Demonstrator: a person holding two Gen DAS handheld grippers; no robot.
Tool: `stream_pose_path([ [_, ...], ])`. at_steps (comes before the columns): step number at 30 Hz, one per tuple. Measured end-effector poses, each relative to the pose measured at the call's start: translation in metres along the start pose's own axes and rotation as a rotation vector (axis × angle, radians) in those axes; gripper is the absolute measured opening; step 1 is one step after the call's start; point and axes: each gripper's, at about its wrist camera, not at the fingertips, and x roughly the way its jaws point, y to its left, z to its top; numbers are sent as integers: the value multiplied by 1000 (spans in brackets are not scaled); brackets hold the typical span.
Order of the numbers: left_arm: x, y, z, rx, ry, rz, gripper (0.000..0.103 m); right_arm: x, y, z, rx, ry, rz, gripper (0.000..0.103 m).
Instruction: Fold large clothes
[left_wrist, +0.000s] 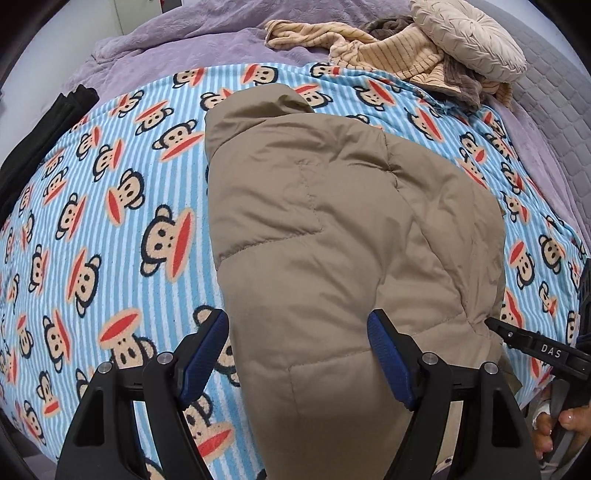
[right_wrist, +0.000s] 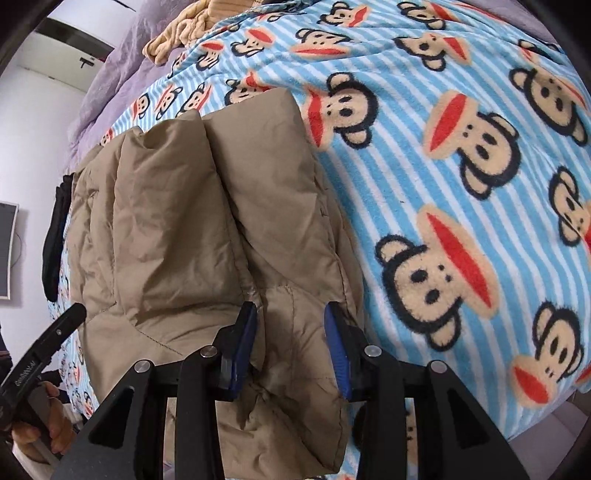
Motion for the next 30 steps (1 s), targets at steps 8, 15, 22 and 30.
stream_pose_path([
  [8, -10, 16, -10, 6, 12, 0, 103, -39, -2, -20, 44, -74, -30, 55],
  [15, -13, 25, -21, 51, 5, 1, 103, -55, 7, -34, 57, -115, -39, 62],
  [22, -17, 35, -30, 61, 5, -3, 103, -59, 21, -47, 50, -142, -25, 80],
  [30, -13, 50, -36, 14, 22, -3, 103, -57, 28, -52, 34, -135, -19, 84],
])
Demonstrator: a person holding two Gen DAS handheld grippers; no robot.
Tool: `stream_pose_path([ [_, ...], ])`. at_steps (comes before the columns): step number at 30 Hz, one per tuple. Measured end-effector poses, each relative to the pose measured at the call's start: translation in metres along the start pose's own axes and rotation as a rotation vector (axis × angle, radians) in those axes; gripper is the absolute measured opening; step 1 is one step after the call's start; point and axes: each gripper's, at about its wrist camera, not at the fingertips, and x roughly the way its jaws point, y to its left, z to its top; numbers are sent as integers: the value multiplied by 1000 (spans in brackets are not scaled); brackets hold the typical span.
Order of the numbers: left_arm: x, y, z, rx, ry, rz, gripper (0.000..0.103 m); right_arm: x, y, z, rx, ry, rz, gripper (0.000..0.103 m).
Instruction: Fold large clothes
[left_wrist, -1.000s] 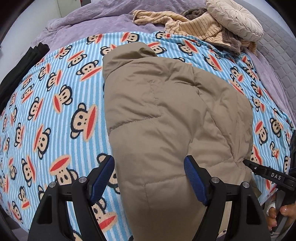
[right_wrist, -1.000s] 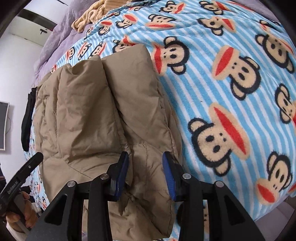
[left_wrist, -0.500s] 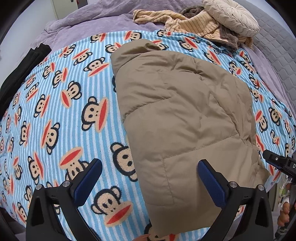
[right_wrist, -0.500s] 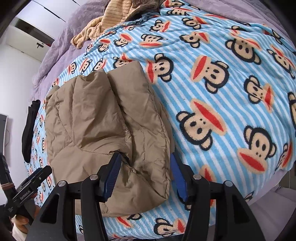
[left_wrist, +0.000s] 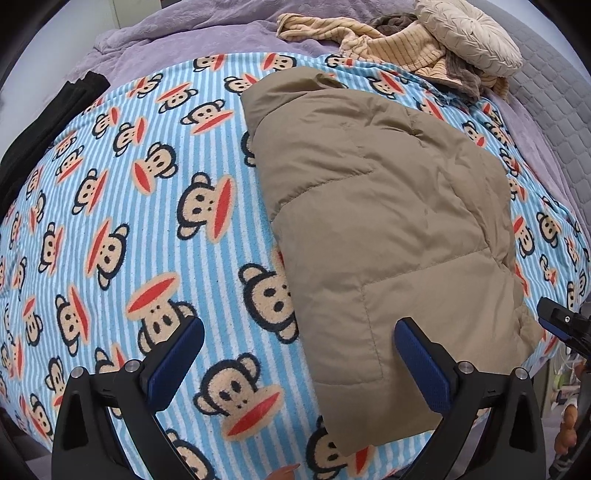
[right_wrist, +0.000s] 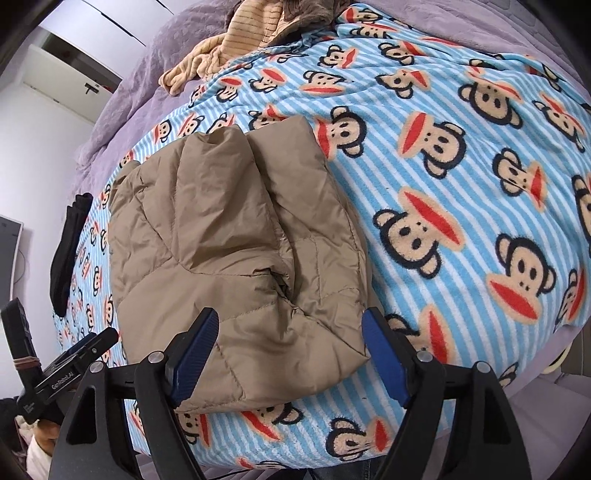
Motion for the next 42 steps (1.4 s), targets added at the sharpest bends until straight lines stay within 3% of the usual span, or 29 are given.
stream_pose_path([
  [5, 10, 11, 7, -46, 8, 34, 103, 3, -6, 16, -19, 13, 15, 86],
  [14, 24, 18, 31, -170, 38, -52, 103, 23, -21, 65, -29, 73, 55, 89],
  [20, 33, 11, 42, -176, 36, -71, 103, 47, -37, 83, -22, 128, 55, 90],
  [26, 40, 12, 48, -177, 39, -131, 103, 70, -46, 94, -11, 174, 109, 90],
  [29, 45, 16, 49, -192, 44, -212, 103, 84, -51, 98, 2, 207, 157, 90],
  [30, 48, 19, 49, -203, 50, -248, 103, 90, -53, 99, 10, 216, 170, 93],
  [31, 52, 21, 49, -219, 61, -285, 103, 94, -55, 99, 16, 226, 184, 102],
  [37, 80, 38, 45, -322, 120, -481, 103, 123, -64, 101, 78, 267, 300, 103],
  [39, 88, 41, 45, -340, 132, -529, 103, 127, -64, 102, 111, 275, 387, 103],
  [42, 96, 43, 47, -349, 141, -587, 103, 125, -64, 104, 193, 271, 591, 103],
])
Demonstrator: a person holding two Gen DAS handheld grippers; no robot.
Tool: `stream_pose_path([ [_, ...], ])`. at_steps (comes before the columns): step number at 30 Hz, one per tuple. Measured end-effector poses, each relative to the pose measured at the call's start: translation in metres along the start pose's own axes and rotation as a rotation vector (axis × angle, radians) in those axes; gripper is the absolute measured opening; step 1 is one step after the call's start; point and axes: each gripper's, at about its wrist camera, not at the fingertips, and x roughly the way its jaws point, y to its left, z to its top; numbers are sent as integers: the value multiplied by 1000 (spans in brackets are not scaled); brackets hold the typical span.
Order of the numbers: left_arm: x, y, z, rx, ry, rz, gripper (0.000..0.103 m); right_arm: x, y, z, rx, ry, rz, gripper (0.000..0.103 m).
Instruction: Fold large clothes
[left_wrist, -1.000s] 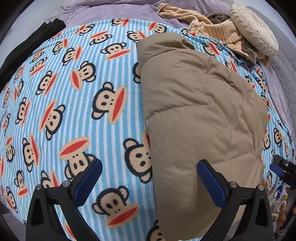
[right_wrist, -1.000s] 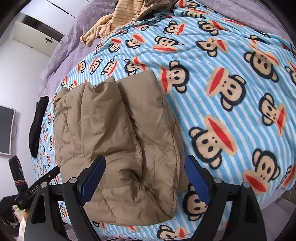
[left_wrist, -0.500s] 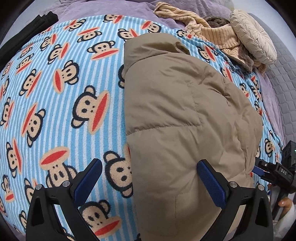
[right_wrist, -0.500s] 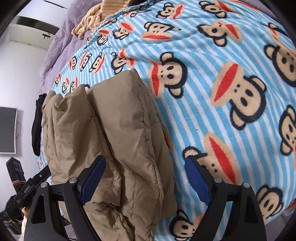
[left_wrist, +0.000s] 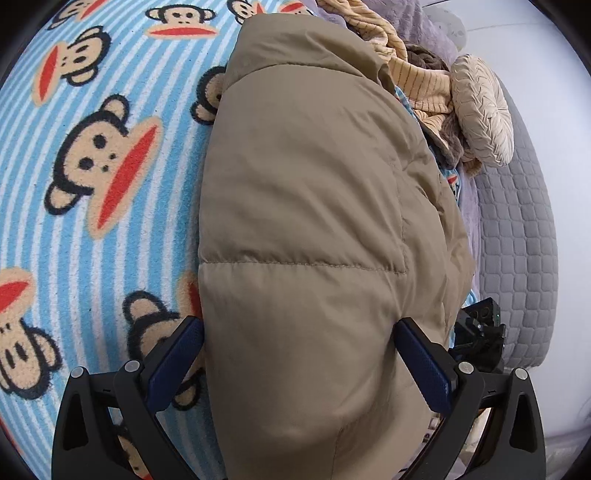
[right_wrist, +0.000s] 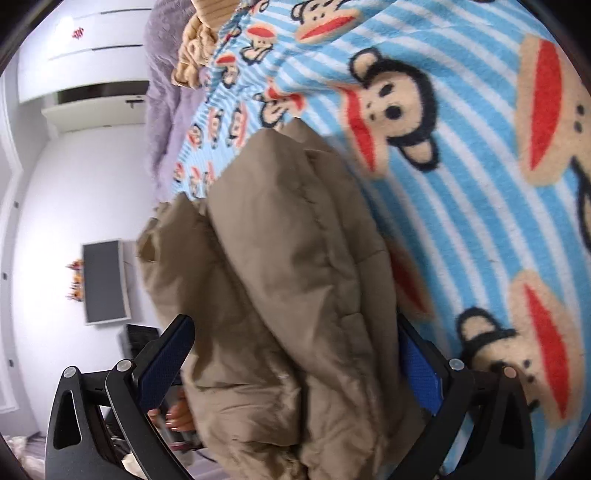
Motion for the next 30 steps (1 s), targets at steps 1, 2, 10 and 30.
stream_pose_path([
  [1, 2, 0, 1, 1, 3, -8, 103, 0, 2, 1, 1, 0, 34, 103],
  [2, 3, -1, 3, 7, 7, -8, 103, 1, 7, 1, -9, 2, 43, 103],
  [10, 27, -27, 16, 123, 25, 111, 103, 49, 50, 12, -294, 168, -229, 103],
  [30, 17, -107, 6, 265, -101, 374, 70, 54, 45, 20, -176, 193, -190, 55],
])
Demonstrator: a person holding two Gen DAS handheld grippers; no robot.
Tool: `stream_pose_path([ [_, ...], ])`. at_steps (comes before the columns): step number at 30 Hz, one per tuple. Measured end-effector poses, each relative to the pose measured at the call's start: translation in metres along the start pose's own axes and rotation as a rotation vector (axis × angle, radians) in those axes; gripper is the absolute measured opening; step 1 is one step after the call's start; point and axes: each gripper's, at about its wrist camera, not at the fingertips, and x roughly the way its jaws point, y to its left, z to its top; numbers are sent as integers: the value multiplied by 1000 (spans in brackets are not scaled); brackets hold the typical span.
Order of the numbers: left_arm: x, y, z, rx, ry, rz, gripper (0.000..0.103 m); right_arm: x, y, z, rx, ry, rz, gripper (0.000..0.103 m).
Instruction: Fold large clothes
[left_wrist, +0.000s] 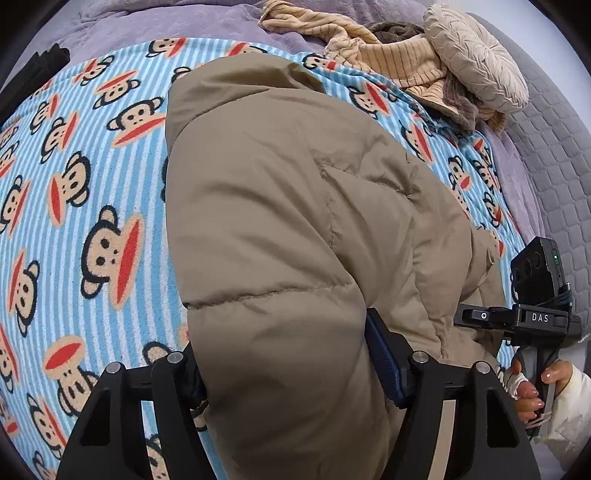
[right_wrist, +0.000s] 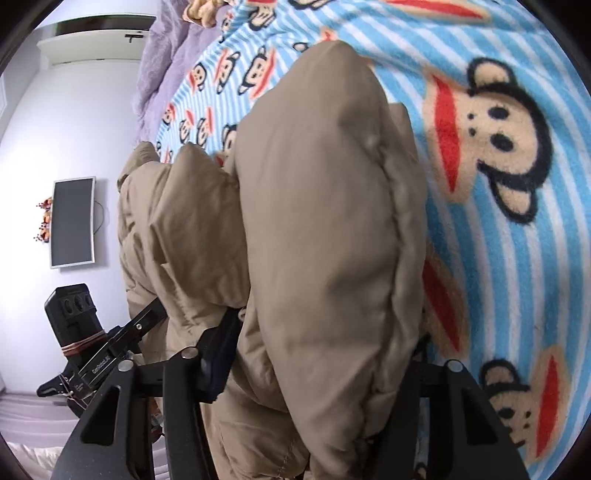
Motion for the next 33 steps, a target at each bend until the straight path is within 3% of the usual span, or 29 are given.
stream_pose_path([
  [4, -21, -1, -3, 28, -32, -8, 69, -11, 11, -6, -30, -15, 16, 54],
  [11, -60, 37, -5, 24, -89, -23, 69, 5, 58, -12, -80, -49, 31, 54],
  [19, -96, 132, 7, 26, -100, -26, 69, 52, 118, -28, -98, -96, 72, 52],
  [27, -113, 228, 29, 29, -121, 19, 69, 124, 174, -13, -96, -124, 99, 52],
  [33, -105, 253, 38, 31, -130, 21, 69, 158, 213, -8, -181, -92, 29, 52],
])
